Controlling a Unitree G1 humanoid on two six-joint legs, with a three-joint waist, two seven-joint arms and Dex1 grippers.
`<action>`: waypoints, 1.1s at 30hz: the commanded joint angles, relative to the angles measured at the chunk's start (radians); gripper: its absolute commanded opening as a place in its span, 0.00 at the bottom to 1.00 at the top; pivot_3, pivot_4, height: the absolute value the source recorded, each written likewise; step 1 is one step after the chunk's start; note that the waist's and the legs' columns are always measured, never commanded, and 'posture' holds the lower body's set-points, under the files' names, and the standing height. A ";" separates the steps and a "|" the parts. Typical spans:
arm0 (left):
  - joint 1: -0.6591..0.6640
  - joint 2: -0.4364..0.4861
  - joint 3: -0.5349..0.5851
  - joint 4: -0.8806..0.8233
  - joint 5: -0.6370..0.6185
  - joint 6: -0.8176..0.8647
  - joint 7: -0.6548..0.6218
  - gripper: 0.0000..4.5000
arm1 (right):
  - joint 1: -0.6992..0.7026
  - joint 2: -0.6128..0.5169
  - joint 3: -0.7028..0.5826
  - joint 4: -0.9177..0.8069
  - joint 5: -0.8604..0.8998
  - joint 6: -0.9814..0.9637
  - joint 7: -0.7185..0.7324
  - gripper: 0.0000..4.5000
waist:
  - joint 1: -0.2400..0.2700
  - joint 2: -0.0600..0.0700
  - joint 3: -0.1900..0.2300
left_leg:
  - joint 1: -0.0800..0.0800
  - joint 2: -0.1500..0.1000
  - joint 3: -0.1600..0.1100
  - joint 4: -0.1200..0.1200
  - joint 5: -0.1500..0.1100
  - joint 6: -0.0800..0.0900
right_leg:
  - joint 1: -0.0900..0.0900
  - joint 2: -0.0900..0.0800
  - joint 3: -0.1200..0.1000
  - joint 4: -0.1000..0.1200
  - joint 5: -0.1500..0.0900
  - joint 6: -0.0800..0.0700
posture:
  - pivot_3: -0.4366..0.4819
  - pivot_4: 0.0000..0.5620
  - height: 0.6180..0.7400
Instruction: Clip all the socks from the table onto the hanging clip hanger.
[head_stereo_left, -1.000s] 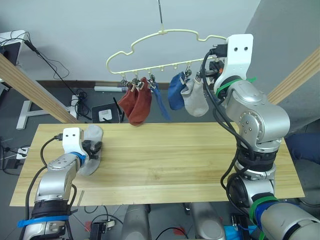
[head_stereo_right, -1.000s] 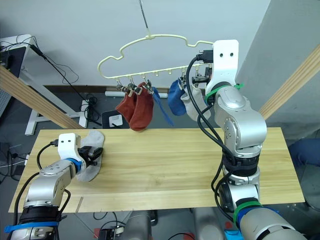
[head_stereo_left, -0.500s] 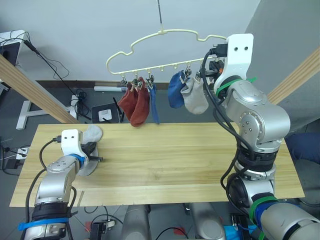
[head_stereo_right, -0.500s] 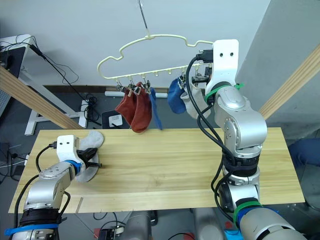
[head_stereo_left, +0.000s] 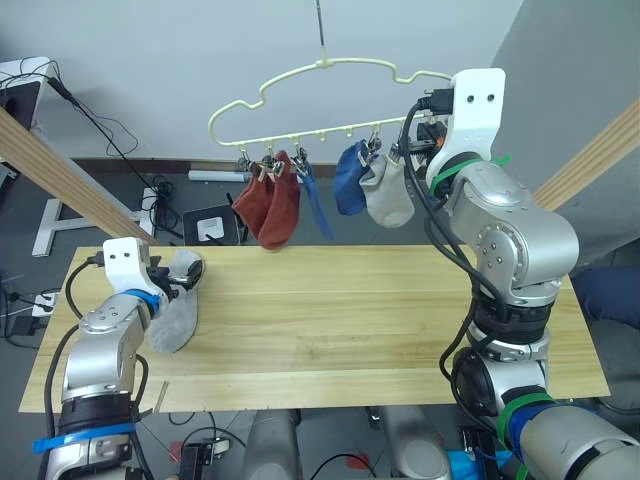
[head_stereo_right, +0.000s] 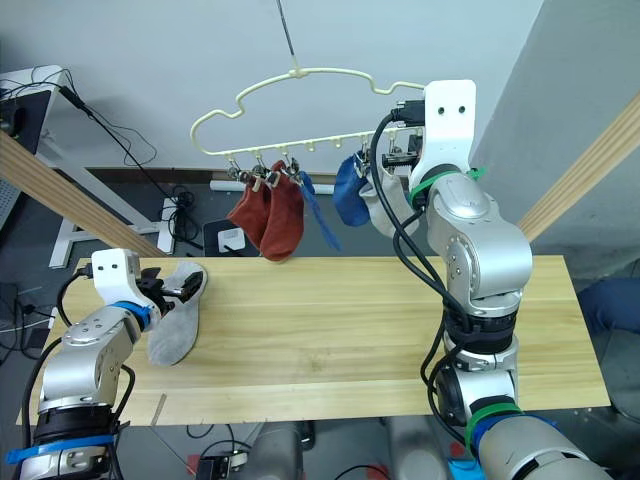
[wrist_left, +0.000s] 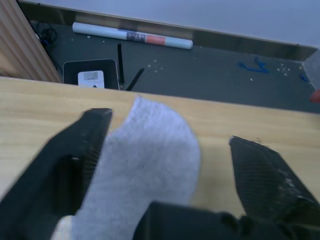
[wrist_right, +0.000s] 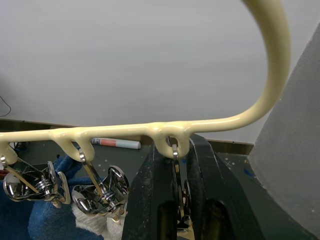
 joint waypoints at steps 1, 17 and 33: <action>-0.009 0.018 0.011 0.089 0.026 -0.028 0.008 0.99 | 0.006 -0.006 -0.010 -0.054 -0.012 -0.004 -0.011 0.05 | -0.001 0.000 0.000 | 0.000 0.000 0.000 0.000 0.000 0.000 | 0.000 0.000 0.000 0.000 0.000 0.000 | 0.23 0.62 1.00; -0.081 0.010 -0.081 0.326 0.079 -0.015 -0.041 0.99 | 0.009 -0.017 -0.016 -0.081 -0.015 0.034 -0.017 0.05 | 0.001 0.000 0.000 | 0.001 0.000 0.000 -0.001 0.000 0.000 | 0.000 0.000 0.000 0.001 0.000 0.000 | 0.20 0.64 1.00; -0.024 0.016 -0.083 0.277 0.081 -0.006 -0.058 0.02 | 0.010 -0.011 -0.016 -0.083 -0.014 0.037 -0.018 0.05 | -0.017 0.000 0.000 | 0.001 0.000 0.001 -0.001 0.000 0.000 | 0.000 0.000 0.001 0.000 0.000 0.000 | 0.20 0.64 1.00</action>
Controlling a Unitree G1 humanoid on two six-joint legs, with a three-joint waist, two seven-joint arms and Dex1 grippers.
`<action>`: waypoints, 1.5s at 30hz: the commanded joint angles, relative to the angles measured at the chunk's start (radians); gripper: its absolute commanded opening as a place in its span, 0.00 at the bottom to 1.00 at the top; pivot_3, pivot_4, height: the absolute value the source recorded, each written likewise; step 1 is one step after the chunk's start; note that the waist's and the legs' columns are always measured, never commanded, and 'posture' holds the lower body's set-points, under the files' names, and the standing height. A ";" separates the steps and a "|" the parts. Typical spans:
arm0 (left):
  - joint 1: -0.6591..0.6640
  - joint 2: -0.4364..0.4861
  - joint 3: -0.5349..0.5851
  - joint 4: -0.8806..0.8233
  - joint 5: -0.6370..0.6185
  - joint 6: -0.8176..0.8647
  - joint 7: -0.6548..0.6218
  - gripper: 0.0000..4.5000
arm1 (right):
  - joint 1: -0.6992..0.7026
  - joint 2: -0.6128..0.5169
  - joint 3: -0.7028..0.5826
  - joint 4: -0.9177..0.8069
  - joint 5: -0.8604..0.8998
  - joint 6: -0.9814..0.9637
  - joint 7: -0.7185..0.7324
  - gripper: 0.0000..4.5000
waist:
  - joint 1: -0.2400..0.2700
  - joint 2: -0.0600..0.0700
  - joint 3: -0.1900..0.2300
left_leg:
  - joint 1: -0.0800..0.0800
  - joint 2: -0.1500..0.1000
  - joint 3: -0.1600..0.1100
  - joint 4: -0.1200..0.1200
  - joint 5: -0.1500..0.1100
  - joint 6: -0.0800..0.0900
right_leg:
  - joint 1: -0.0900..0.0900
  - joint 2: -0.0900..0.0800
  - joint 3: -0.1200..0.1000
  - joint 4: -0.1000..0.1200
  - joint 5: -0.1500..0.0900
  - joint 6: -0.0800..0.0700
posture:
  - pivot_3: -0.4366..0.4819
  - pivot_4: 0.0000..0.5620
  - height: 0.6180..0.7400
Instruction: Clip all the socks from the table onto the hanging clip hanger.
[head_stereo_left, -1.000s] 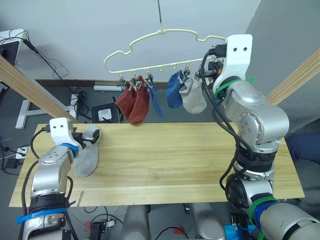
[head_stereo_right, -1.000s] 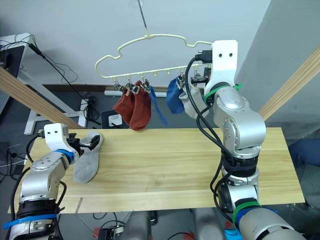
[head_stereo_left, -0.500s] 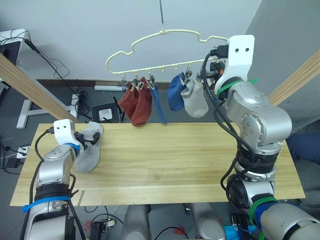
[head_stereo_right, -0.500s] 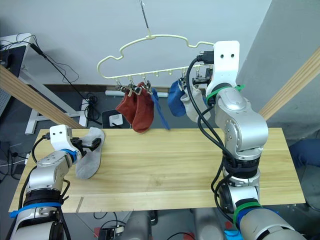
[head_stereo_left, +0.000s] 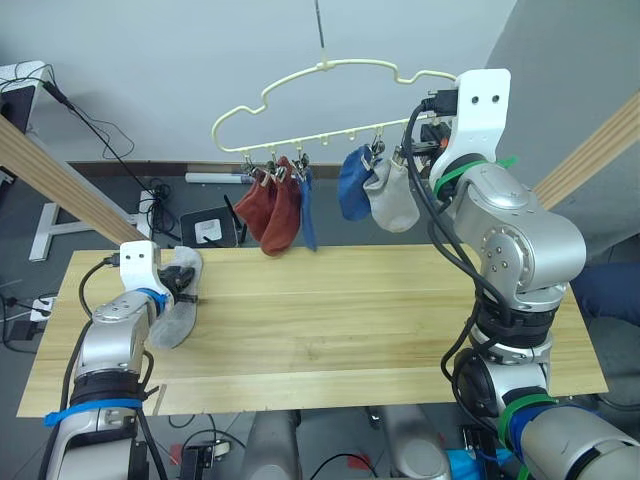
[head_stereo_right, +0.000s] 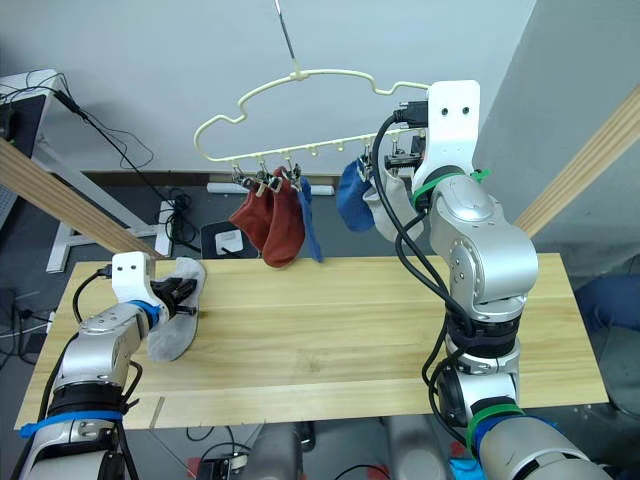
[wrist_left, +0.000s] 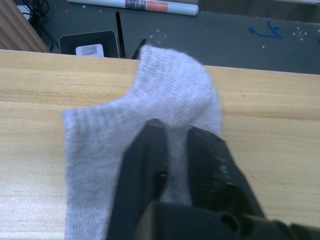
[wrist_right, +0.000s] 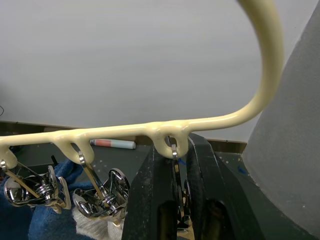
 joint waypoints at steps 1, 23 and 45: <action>0.051 -0.001 -0.010 0.032 0.018 0.040 0.002 0.01 | 0.003 -0.004 -0.016 -0.040 -0.013 -0.001 -0.012 0.05 | -0.003 0.000 0.000 | 0.000 0.000 0.000 0.000 0.000 0.000 | 0.000 0.000 0.000 0.000 0.000 0.000 | 0.20 0.64 1.00; 0.058 -0.018 0.000 -0.004 0.021 0.053 -0.003 1.00 | 0.002 0.000 -0.015 -0.032 -0.013 -0.009 -0.013 0.05 | -0.005 0.001 0.000 | 0.000 -0.001 0.000 0.000 0.000 0.000 | 0.001 -0.001 0.000 -0.001 0.000 0.000 | 0.21 0.63 1.00; 0.054 -0.033 0.018 -0.019 0.009 0.054 -0.008 1.00 | -0.001 0.006 -0.016 -0.026 -0.011 -0.019 -0.011 0.05 | -0.006 0.001 0.000 | 0.000 -0.001 0.000 0.000 0.000 0.000 | 0.001 -0.001 0.000 -0.001 0.000 0.000 | 0.21 0.61 1.00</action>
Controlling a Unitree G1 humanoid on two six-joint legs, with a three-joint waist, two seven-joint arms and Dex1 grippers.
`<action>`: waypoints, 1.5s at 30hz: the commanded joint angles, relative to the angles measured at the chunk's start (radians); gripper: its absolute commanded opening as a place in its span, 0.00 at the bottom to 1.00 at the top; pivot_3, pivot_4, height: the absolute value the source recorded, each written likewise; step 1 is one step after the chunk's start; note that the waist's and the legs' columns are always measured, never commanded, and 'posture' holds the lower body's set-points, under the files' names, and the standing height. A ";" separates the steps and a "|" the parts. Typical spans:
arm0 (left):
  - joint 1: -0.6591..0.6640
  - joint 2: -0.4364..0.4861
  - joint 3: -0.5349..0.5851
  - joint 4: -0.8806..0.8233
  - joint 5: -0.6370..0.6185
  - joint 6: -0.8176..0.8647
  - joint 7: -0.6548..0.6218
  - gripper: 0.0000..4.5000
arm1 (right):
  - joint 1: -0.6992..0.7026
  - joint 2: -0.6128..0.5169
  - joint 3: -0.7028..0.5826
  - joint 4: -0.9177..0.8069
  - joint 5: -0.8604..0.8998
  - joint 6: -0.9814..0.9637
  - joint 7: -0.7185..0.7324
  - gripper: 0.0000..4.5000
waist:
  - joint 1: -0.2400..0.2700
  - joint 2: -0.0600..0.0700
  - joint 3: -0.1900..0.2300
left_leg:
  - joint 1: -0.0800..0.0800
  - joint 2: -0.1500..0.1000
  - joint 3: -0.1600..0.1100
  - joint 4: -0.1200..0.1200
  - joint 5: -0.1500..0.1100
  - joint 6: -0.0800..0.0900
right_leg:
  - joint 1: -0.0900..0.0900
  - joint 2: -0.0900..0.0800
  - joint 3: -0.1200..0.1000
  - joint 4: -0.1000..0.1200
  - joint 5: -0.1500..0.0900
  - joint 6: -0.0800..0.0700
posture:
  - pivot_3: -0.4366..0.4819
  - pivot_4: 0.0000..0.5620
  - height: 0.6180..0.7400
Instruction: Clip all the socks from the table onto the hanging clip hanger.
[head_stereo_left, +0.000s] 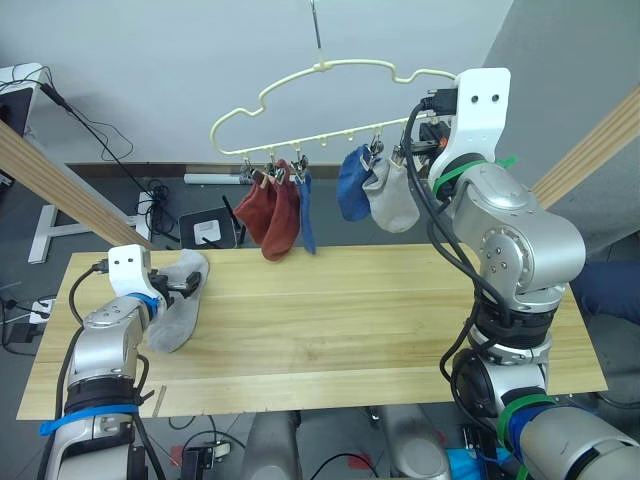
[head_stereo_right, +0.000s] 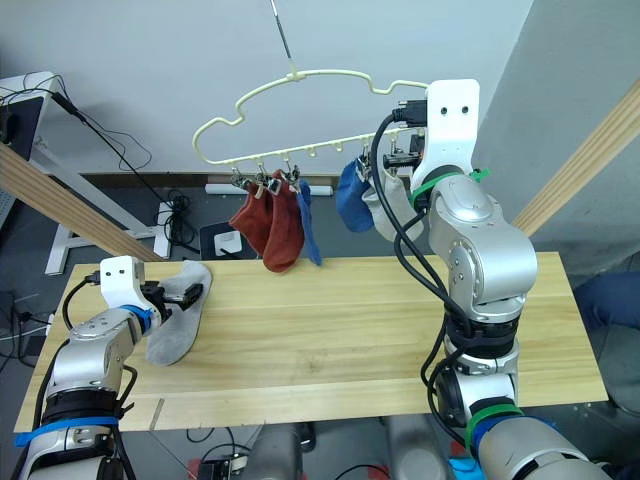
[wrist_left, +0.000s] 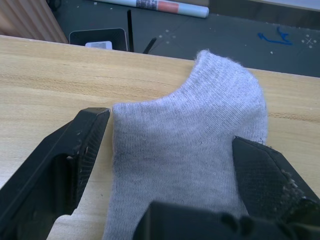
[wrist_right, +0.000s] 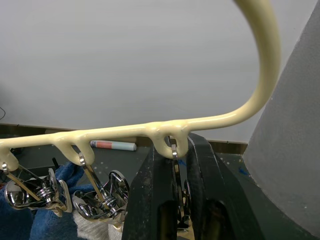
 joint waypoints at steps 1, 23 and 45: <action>0.038 -0.019 -0.033 0.023 0.014 0.009 -0.007 1.00 | -0.001 0.000 -0.016 -0.023 -0.011 -0.014 -0.012 0.05 | 0.000 0.000 0.000 | 0.000 0.000 0.000 0.000 0.000 0.000 | 0.000 0.000 0.000 0.000 0.000 0.000 | 0.21 0.61 1.00; 0.065 -0.033 -0.031 -0.032 -0.003 0.038 -0.026 0.12 | -0.003 0.009 -0.016 -0.024 -0.010 -0.015 -0.011 0.05 | -0.003 0.000 0.000 | 0.000 0.000 0.000 0.000 0.000 0.000 | 0.000 0.000 0.000 -0.001 0.000 0.000 | 0.22 0.60 1.00; -0.026 -0.149 -0.147 -0.685 -0.465 0.478 -0.218 0.00 | -0.039 0.031 -0.049 -0.041 0.011 0.063 0.007 0.05 | 0.000 0.000 0.000 | -0.002 0.000 0.000 -0.007 0.000 0.000 | 0.001 0.000 -0.001 -0.013 0.002 0.002 | 0.20 0.63 1.00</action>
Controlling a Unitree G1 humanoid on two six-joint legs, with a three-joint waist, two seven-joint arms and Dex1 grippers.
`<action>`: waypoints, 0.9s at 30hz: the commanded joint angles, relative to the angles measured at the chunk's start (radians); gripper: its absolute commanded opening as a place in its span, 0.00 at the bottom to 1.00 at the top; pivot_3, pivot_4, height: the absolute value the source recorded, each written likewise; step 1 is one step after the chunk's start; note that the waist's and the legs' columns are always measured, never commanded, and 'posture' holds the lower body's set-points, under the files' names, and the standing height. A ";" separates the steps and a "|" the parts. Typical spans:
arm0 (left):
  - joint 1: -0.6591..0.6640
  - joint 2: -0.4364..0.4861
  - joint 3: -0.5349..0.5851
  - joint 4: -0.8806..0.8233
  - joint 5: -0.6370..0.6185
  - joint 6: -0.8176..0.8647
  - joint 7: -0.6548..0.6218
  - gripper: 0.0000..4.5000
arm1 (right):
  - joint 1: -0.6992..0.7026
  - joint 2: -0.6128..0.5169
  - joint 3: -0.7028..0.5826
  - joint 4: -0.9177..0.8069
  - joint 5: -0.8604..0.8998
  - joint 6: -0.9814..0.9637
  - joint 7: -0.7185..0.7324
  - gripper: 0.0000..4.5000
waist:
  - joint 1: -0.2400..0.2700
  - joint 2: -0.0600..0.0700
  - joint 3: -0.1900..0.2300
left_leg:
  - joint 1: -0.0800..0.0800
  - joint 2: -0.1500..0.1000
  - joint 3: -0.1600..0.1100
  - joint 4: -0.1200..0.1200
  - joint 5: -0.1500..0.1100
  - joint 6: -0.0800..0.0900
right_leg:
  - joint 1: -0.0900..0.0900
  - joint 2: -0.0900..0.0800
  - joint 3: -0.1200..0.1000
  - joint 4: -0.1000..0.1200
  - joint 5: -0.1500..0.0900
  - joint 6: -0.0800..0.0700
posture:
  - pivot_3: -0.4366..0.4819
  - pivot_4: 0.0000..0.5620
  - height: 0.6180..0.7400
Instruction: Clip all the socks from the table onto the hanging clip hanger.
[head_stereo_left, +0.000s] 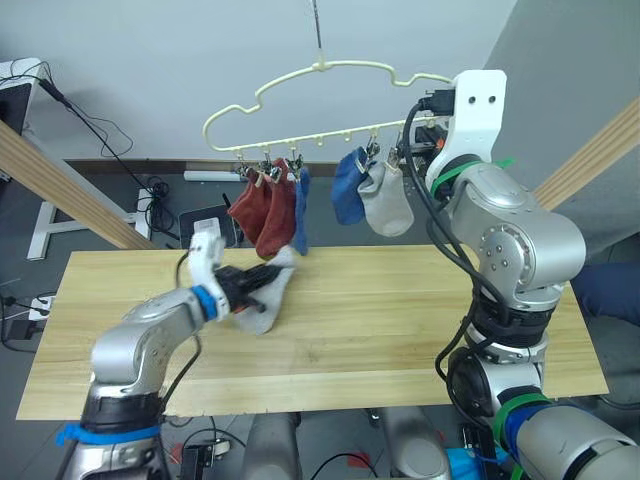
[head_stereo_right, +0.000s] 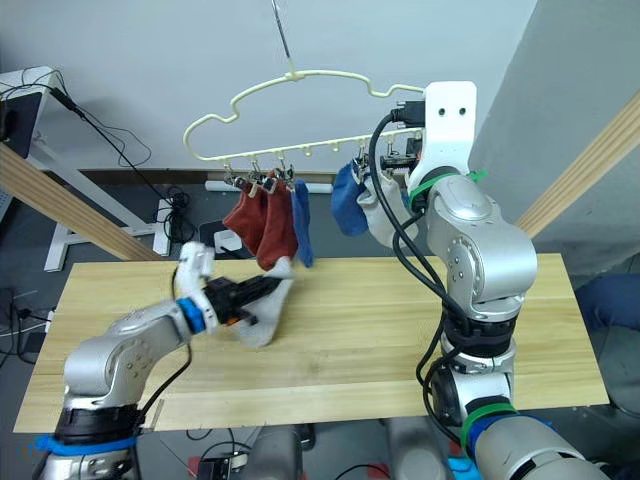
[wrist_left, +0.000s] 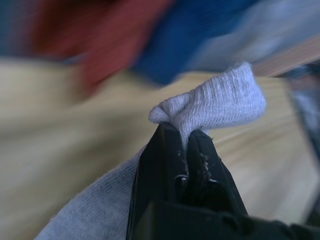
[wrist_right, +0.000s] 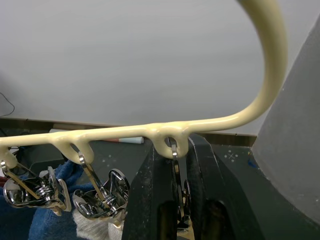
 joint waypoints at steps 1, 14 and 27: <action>-0.061 -0.046 -0.037 -0.068 -0.050 0.058 0.049 0.00 | -0.024 0.000 -0.025 -0.041 0.006 0.017 -0.003 0.05 | -0.002 0.000 0.000 | 0.000 0.000 0.000 0.000 0.000 0.000 | 0.000 0.000 0.000 0.000 0.000 0.000 | 0.20 0.63 1.00; -0.299 -0.251 -0.208 0.092 0.051 -0.025 0.152 0.00 | -0.078 0.020 -0.057 -0.048 0.004 0.060 -0.012 0.05 | -0.004 0.000 0.000 | 0.000 -0.001 0.000 -0.001 0.000 0.000 | 0.000 0.000 0.000 -0.001 0.000 0.000 | 0.17 0.64 1.00; -0.403 -0.382 -0.239 0.302 0.161 -0.165 0.187 0.00 | -0.098 0.045 -0.072 -0.051 0.001 0.080 -0.021 0.05 | -0.008 0.000 0.000 | 0.000 -0.001 0.000 -0.002 0.000 0.000 | 0.000 0.000 0.000 -0.001 0.000 0.000 | 0.15 0.64 1.00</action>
